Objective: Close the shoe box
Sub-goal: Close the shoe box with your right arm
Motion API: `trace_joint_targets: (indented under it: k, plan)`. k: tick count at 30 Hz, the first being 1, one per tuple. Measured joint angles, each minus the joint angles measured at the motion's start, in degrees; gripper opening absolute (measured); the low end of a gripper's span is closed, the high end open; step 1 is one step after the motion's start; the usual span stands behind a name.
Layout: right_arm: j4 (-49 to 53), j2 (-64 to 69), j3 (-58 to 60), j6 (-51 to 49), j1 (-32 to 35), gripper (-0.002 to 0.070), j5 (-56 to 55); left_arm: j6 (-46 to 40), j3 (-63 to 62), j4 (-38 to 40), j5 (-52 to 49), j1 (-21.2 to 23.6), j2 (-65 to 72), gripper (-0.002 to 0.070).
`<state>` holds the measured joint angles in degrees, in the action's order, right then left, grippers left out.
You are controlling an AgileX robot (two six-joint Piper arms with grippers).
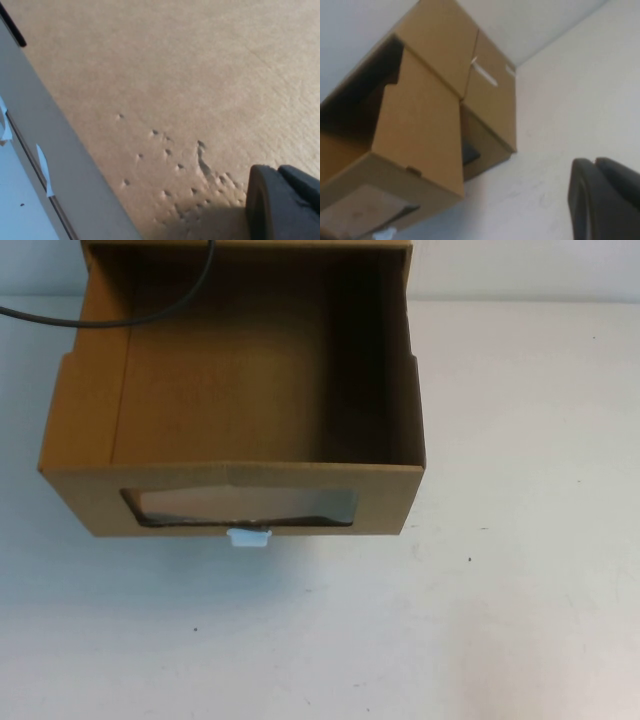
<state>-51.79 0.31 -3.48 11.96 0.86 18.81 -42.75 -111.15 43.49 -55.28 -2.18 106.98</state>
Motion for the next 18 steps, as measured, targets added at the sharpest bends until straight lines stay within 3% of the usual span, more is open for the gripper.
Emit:
trace_joint_targets:
  k: [10,18]
  plan:
    - [9.5,26.5,-24.2,3.9,0.0,-0.0013,26.0,0.0,0.0,0.0,0.0,0.0,0.0,-0.0005]
    - [10.5,46.4,-39.6,10.4,-0.5,-0.0011,34.3,0.0,0.0,-0.1,0.3,0.0,0.0,-0.0005]
